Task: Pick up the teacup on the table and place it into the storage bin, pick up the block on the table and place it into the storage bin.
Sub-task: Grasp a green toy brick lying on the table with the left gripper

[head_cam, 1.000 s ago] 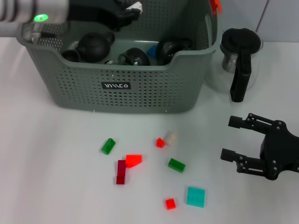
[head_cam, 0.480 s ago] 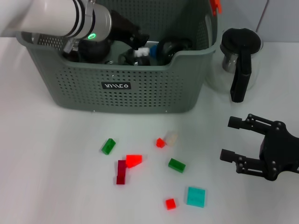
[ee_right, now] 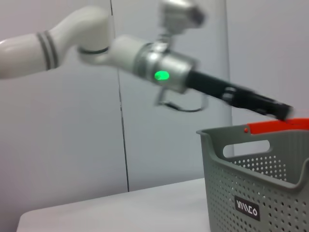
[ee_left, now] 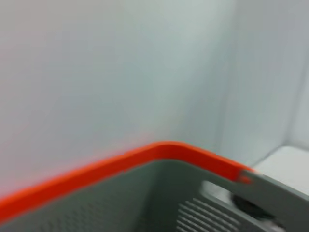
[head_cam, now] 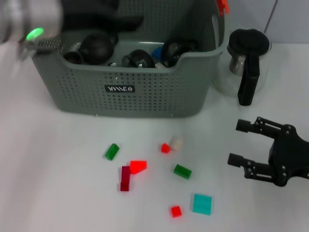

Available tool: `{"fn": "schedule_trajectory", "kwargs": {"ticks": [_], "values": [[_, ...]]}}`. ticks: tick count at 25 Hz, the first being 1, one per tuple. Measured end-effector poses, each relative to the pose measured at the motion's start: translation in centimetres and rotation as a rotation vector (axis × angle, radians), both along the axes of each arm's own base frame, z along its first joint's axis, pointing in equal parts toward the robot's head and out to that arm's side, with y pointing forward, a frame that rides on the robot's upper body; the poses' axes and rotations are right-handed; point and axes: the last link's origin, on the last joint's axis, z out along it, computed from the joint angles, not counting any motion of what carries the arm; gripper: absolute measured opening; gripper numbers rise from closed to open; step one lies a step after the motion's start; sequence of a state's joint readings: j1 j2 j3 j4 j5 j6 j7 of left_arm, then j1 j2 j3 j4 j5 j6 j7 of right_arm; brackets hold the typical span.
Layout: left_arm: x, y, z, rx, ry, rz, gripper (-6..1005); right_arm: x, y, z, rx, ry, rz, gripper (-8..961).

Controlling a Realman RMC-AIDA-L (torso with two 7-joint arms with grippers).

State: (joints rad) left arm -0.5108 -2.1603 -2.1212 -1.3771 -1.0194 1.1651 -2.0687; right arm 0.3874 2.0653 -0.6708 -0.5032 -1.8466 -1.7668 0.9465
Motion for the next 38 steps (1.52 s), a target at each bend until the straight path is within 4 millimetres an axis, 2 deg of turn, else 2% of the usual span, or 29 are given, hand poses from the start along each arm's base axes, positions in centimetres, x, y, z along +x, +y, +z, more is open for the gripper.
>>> {"fn": "schedule_trajectory", "kwargs": {"ticks": [2, 5, 9, 11, 14, 20, 25, 30, 38], "values": [[-1.9, -2.1, 0.7, -0.021, -0.037, -0.039, 624, 0.0, 0.1, 0.0, 0.002, -0.002, -0.001, 822], [-6.2, -6.1, 0.6, -0.060, -0.072, -0.127, 727, -0.1, 0.2, 0.0, 0.003, -0.003, 0.001, 822], [-10.6, -10.8, -1.4, -0.106, -0.075, -0.293, 854, -0.1, 0.2, 0.0, 0.002, -0.003, 0.000, 822], [-12.1, -12.0, -2.6, -0.110, -0.061, -0.305, 851, -0.1, 0.2, -0.1, 0.002, -0.003, 0.000, 822], [-13.4, -12.5, -4.0, -0.137, -0.053, -0.266, 846, -0.1, 0.2, -0.1, 0.001, -0.001, -0.001, 822], [-15.2, -12.0, -6.4, -0.148, -0.049, -0.135, 837, 0.0, 0.0, -0.1, -0.011, 0.006, -0.019, 822], [-15.8, -11.7, -8.0, -0.169, -0.034, -0.083, 829, 0.1, -0.1, -0.2, -0.013, 0.008, -0.027, 822], [-16.4, -11.2, -9.8, -0.194, 0.031, -0.048, 777, 0.1, -0.1, -0.2, -0.014, 0.008, -0.027, 822], [-16.8, -10.4, -10.9, -0.177, 0.104, -0.036, 752, 0.1, -0.1, -0.1, -0.013, 0.007, -0.028, 822]]}}
